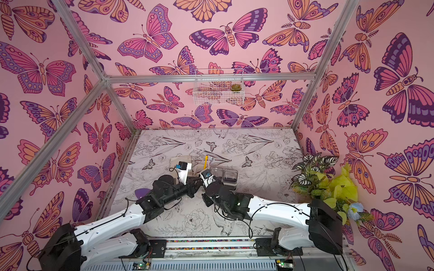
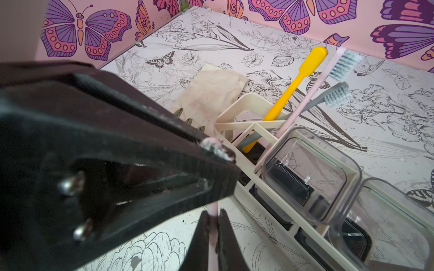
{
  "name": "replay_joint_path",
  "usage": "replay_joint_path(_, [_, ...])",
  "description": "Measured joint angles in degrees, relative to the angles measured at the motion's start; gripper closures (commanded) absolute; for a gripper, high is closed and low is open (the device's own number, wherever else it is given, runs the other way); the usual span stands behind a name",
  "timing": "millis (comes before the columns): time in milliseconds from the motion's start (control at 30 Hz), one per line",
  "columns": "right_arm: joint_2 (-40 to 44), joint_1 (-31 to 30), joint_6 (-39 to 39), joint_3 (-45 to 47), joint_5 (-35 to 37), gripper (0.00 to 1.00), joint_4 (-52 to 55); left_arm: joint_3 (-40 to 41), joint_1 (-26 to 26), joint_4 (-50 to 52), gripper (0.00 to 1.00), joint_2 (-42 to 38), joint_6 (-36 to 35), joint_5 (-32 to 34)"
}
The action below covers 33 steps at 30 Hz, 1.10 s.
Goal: Place the toothbrush into the toothbrush holder
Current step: Pick up the toothbrush from the center of the board.
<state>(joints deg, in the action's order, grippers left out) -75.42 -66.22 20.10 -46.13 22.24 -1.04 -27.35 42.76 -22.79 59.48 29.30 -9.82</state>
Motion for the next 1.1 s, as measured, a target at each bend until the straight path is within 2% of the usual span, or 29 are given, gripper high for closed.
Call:
replay_joint_path(167, [-0.02, 0.0, 0.04, 0.0, 0.26, 0.79, 0.85, 1.22, -0.11, 0.13, 1.0, -2.84, -1.38, 1.42])
replay_joint_path(367, [-0.13, 0.0, 0.26, 0.0, 0.24, 0.76, 1.42, 1.38, -0.11, 0.59, 1.0, -4.5, -2.64, 2.84])
replay_joint_path(500, [-0.35, 0.0, 0.57, 0.0, 0.24, 0.69, 1.79, 1.44, -0.11, 0.79, 1.0, -5.2, -3.34, 3.48])
replay_joint_path(767, [-0.33, 0.0, 0.66, 0.0, 0.33, 0.62, 2.1, 2.01, -0.44, 1.9, 1.0, -6.34, -3.82, 4.31])
replay_joint_path(967, [1.16, 0.0, 0.92, 0.52, 1.25, 0.49, 3.1, 2.45, -0.72, 2.36, 1.0, -8.0, -4.96, 5.46])
replay_joint_path(1100, [4.24, 0.0, 0.96, 1.79, 3.87, 0.3, 5.01, 2.6, -0.87, 2.86, 1.0, -8.87, -5.7, 6.23])
